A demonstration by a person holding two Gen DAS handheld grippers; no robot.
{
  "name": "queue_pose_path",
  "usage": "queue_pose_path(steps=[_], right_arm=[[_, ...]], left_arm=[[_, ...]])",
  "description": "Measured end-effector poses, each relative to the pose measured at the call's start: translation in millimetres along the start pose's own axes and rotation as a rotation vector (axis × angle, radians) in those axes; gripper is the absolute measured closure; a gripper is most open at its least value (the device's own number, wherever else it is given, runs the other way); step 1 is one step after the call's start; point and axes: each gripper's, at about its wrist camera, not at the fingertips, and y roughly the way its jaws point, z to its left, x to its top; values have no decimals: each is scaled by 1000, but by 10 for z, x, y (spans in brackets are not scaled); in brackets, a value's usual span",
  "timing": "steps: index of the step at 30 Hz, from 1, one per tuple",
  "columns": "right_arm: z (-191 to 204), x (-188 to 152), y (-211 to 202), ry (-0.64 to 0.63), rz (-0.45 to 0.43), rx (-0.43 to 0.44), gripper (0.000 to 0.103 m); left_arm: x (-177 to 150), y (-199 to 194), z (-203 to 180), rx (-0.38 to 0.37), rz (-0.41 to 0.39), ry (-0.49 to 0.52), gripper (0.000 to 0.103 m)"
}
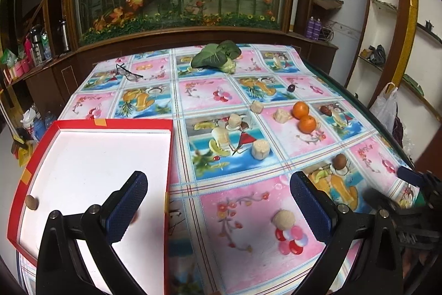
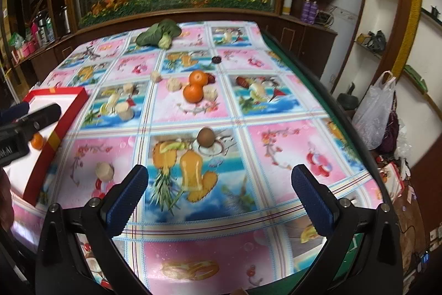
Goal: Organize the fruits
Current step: 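Grasp a beige round bread ball with the left tool while the right tool grasps a brown walnut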
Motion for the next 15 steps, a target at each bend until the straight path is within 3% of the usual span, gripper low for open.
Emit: queue_pose_path(steps=[4, 6, 8, 11, 14, 15], right_arm=[[0, -38, 245, 15, 28, 59, 6], [-48, 34, 485, 46, 66, 57, 32], [-79, 103, 720, 79, 109, 63, 42], [-23, 176, 942, 81, 135, 64, 44], [51, 214, 1087, 69, 153, 42, 75], [53, 220, 1097, 61, 151, 39, 77]], left_arm=[[-52, 14, 36, -14, 13, 15, 1], [-40, 34, 61, -10, 15, 7, 1], [-5, 102, 65, -7, 24, 5, 1], [56, 247, -28, -6, 47, 14, 1], [104, 435, -210, 18, 79, 40, 2], [131, 520, -300, 20, 91, 49, 6]])
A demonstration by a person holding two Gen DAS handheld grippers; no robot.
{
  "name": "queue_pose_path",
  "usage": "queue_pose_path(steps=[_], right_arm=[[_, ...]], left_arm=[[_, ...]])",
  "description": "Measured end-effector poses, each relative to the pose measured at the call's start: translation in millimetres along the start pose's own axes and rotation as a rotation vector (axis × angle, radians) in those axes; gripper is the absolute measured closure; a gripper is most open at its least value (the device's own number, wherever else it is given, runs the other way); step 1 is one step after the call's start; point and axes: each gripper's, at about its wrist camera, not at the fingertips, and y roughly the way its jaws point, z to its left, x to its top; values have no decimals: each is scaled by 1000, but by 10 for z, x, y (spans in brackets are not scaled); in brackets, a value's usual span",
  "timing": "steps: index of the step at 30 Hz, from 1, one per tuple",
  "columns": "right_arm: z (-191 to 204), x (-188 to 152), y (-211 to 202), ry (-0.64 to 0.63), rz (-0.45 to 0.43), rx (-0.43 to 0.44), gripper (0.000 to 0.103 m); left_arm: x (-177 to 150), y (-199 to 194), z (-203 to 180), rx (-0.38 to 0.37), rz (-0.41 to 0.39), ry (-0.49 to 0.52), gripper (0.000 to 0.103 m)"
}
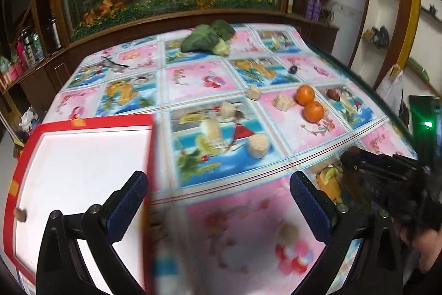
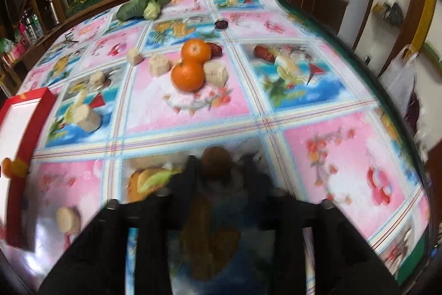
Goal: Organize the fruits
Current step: 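Grasp a beige round bread ball with the left tool while the right tool grasps a brown walnut, then carry both held items over the white tray and open both tools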
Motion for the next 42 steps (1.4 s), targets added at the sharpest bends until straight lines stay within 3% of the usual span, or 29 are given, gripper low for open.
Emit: queue_pose_path(steps=[5, 6, 10, 11, 13, 14, 18, 27, 33, 42], right_arm=[[-75, -9, -21, 12, -8, 42, 78], [-98, -12, -26, 20, -11, 49, 78], [-168, -40, -51, 47, -20, 84, 77], [-175, -42, -53, 51, -22, 89, 77], [-210, -60, -66, 59, -26, 101, 77], [-214, -55, -62, 60, -26, 104, 77], [-235, -76, -116, 58, -35, 113, 77], [-55, -63, -412, 18, -86, 119, 77], [325, -60, -613, -42, -118, 149, 77], [1118, -42, -794, -160, -144, 228, 77]], left_arm=[[168, 403, -243, 43, 63, 16, 17], [192, 508, -276, 51, 87, 13, 27], [194, 787, -268, 61, 162, -33, 43], [193, 772, -258, 58, 140, -46, 50], [182, 743, -279, 45, 137, -38, 64], [177, 718, -288, 42, 138, -33, 77], [112, 562, -263, 28, 136, -41, 77], [57, -6, 109, -7, 42, -96, 77], [-42, -284, 570, 25, 9, -165, 77], [-266, -470, 1466, 140, -4, -306, 77]])
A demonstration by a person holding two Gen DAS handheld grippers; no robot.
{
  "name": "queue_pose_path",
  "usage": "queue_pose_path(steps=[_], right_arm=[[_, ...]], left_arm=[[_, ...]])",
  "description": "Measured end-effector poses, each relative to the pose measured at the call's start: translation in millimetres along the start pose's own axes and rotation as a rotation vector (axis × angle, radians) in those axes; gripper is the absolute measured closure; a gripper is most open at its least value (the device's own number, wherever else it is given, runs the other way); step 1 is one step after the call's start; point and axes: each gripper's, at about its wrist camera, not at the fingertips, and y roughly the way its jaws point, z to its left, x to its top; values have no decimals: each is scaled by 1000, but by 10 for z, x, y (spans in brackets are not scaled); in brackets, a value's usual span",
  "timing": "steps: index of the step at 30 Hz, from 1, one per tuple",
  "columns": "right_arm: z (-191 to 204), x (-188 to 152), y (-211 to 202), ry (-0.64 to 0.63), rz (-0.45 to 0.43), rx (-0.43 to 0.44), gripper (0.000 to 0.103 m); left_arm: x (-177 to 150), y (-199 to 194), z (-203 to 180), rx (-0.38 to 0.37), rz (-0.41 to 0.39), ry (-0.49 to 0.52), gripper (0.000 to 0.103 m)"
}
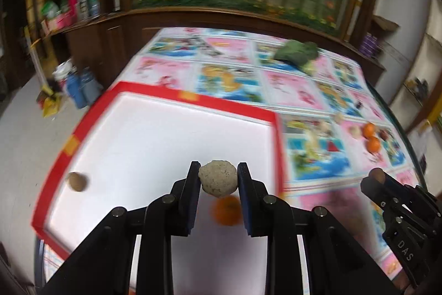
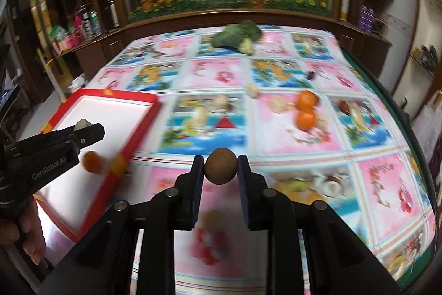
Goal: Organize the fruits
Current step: 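Carry both held items over the white tray and open both tools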
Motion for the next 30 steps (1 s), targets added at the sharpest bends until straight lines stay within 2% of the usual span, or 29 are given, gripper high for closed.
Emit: queue_pose_path(steps=[9, 16, 21, 22, 24, 26, 28, 30], right_arm=[[762, 220, 313, -87, 17, 122, 77], [1207, 352, 645, -135, 37, 195, 77], [1345, 379, 872, -145, 76, 223, 77], [1353, 381, 905, -145, 84, 230, 77], [1388, 373, 990, -156, 106, 234, 76], [1409, 358, 1029, -162, 116, 232, 76], [1391, 359, 1021, -153, 119, 214, 71], [1334, 374, 947, -143, 102, 218, 52]], left_arm=[[-1, 124, 657, 85, 16, -101, 77], [-8, 219, 770, 107, 33, -103, 77], [-28, 225, 827, 122, 40, -107, 75], [-32, 231, 831, 125, 47, -107, 72], [-41, 205, 834, 134, 41, -106, 45], [-51, 152, 844, 152, 12, -114, 32], [-50, 106, 844, 162, -1, -118, 27], [-45, 64, 832, 157, -8, -122, 27]])
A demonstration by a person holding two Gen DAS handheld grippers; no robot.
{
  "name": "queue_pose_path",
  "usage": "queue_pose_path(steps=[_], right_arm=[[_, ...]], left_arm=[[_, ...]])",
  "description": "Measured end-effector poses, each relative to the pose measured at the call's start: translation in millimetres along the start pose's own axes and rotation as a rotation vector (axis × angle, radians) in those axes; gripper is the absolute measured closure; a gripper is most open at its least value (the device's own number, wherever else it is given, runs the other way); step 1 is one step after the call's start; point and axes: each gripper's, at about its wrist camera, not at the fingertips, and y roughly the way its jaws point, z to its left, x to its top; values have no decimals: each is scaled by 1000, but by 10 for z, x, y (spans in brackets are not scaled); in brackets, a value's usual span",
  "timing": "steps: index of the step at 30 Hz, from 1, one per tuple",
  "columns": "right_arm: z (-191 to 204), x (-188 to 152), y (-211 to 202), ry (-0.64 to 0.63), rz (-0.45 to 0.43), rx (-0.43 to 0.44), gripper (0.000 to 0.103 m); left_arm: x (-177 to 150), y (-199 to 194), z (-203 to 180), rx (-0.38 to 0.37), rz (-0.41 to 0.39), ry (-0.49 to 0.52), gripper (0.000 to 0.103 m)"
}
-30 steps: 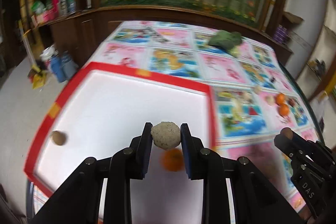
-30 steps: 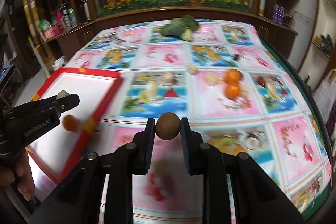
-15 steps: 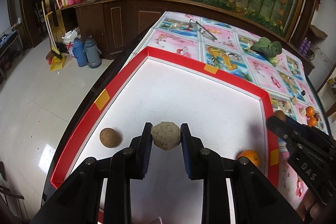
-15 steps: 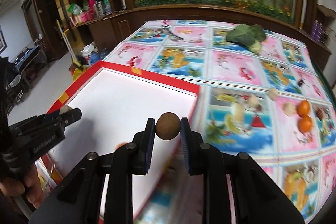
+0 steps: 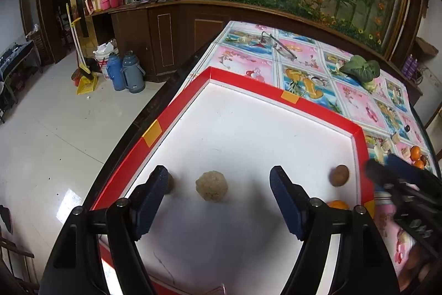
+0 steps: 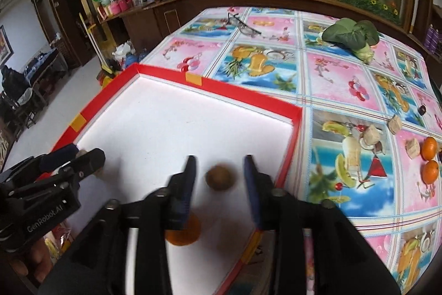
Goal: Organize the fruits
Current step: 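Carry both held items over the white tray and open both tools, then grasp a beige round item with the left tool while the right tool grasps a bread cube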
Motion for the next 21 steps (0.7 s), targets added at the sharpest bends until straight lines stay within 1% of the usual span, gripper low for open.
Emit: queue_pose_path(steps=[2, 5, 7, 10, 12, 15, 17, 19, 21], right_arm=[[-55, -7, -116, 2, -22, -10, 40], [-228, -53, -408, 22, -77, -30, 40], [-466, -155, -693, 60, -119, -70, 40], [-831, -378, -1055, 119, -152, -132, 40], [-1029, -562, -1224, 148, -148, -169, 40], [-1205, -864, -1345, 165, -103, -199, 40], [-1262, -1061, -1348, 172, -65, -205, 40], [-1279, -1174, -1301, 178, -39, -204, 41], [-1261, -1253, -1235, 173, -12, -186, 44]], left_arm=[[-2, -84, -26, -8, -21, 1, 27], [-14, -227, -150, -44, -69, 16, 27], [-26, -315, -296, -85, -90, 40, 27], [-80, -405, -586, -139, -113, 102, 26], [-122, -417, -765, -171, -103, 134, 26], [-208, -409, -1033, -206, -75, 193, 26], [-255, -418, -1171, -224, -65, 227, 26], [-279, -431, -1228, -227, -59, 242, 26], [-278, -440, -1243, -224, -59, 241, 26]])
